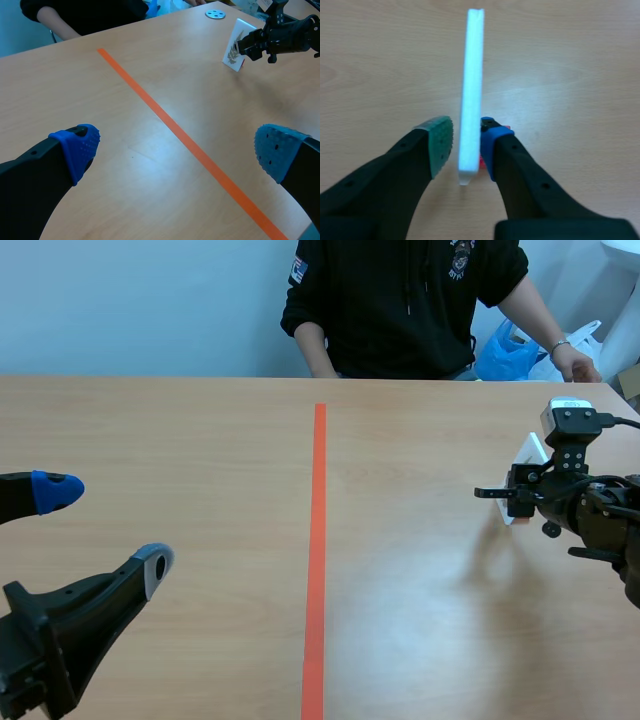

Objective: Sort the leaf by its shape. The table is split by an orange tape line. A compound leaf with several leaflets goes to the left side, a simple leaf with one blade goes to the right side. Return to the home posture when a red brick is placed on the table.

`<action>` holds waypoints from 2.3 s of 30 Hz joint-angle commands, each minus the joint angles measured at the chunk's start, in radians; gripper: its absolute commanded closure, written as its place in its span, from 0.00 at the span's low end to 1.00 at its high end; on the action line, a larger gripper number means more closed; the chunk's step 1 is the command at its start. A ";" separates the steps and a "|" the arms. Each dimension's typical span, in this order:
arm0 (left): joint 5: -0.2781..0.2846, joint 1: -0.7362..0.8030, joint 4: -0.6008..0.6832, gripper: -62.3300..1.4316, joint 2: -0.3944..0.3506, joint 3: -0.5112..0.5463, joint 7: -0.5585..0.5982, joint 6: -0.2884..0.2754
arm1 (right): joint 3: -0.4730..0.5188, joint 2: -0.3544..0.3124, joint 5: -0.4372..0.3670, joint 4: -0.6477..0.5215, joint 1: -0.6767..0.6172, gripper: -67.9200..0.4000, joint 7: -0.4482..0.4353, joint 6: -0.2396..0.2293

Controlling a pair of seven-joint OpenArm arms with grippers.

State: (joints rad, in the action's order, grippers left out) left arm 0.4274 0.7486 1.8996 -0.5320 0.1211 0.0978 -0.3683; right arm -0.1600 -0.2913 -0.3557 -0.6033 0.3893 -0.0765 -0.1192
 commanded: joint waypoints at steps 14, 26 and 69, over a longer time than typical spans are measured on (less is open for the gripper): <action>0.006 0.002 0.026 0.00 0.005 -0.001 0.014 -0.001 | 0.008 -0.072 -0.042 -0.122 0.016 0.27 -0.034 -0.083; 0.006 0.002 0.026 0.00 0.005 -0.001 0.014 -0.001 | 0.049 -0.238 -0.154 -0.533 -0.188 0.11 0.079 -0.165; 0.006 0.002 0.026 0.00 0.005 -0.001 0.014 -0.001 | 0.359 -0.168 -0.329 -1.451 -1.173 0.00 0.164 -0.301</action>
State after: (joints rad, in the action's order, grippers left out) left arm 0.4274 0.7486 1.8996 -0.5320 0.1211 0.0952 -0.3683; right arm 0.1967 -0.4545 -0.6781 -2.0525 -0.7929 0.1066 -0.4194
